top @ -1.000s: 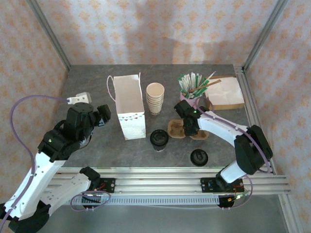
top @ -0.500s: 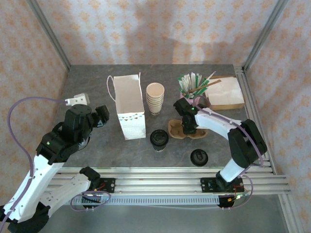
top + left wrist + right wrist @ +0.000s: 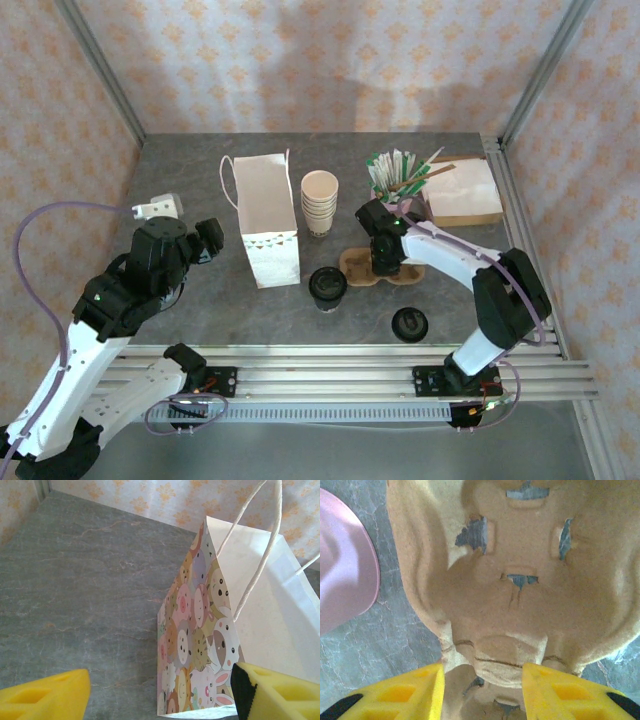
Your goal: Pack the takeout coffee
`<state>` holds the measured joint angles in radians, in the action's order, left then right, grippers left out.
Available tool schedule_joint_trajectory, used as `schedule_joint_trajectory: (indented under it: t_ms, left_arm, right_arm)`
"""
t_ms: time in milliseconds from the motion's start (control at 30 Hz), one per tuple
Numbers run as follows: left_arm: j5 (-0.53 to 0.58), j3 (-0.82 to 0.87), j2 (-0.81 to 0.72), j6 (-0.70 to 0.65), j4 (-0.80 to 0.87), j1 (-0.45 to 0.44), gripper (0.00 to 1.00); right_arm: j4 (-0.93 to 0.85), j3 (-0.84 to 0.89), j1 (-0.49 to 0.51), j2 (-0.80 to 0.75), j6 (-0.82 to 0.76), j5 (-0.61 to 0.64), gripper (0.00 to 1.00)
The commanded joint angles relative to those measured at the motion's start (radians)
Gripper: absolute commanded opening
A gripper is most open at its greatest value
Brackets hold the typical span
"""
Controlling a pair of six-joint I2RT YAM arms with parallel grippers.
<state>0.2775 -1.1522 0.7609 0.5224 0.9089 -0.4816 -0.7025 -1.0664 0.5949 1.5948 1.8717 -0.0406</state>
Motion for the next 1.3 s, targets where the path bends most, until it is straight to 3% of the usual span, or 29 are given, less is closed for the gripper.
schedule_joint_trajectory:
  t_ms: [0,233,467,600,767,867,1000,1133,1267]
  left_arm:
    - [0.027,0.010,-0.011,-0.007,0.015,0.008,0.75]
    - [0.033,0.014,-0.023,-0.001,0.013,0.009,0.75]
    - [0.022,0.020,-0.021,0.002,0.004,0.009,0.75]
    - [0.029,0.025,-0.023,0.000,0.005,0.009,0.75]
    - [0.044,0.020,-0.027,-0.014,0.010,0.008,0.75]
    - [0.050,0.017,-0.027,-0.025,0.010,0.008,0.75]
    - [0.061,0.020,-0.031,-0.043,0.006,0.008,0.75]
    - [0.079,0.020,-0.033,-0.065,0.006,0.008,0.75]
    - [0.081,0.026,-0.032,-0.076,-0.004,0.009,0.75]
  right_arm:
    - [-0.015,0.015,0.011,-0.040,0.090,-0.011,0.44]
    - [-0.032,0.032,0.025,-0.065,0.133,-0.018,0.39]
    - [-0.024,0.048,0.026,-0.048,0.152,-0.017,0.41]
    - [-0.009,0.031,0.025,-0.049,0.038,0.042,0.39]
    - [0.000,-0.069,0.034,-0.126,-0.519,0.227,0.42]
    - [0.149,0.002,0.036,-0.261,-0.899,0.164,0.48]
    - [0.323,0.181,0.031,-0.510,-1.429,-0.033,0.50]
    - [0.175,0.234,0.028,-0.683,-1.943,-0.189,0.49]
    - [-0.093,0.191,0.028,-0.682,-2.420,-0.254,0.52]
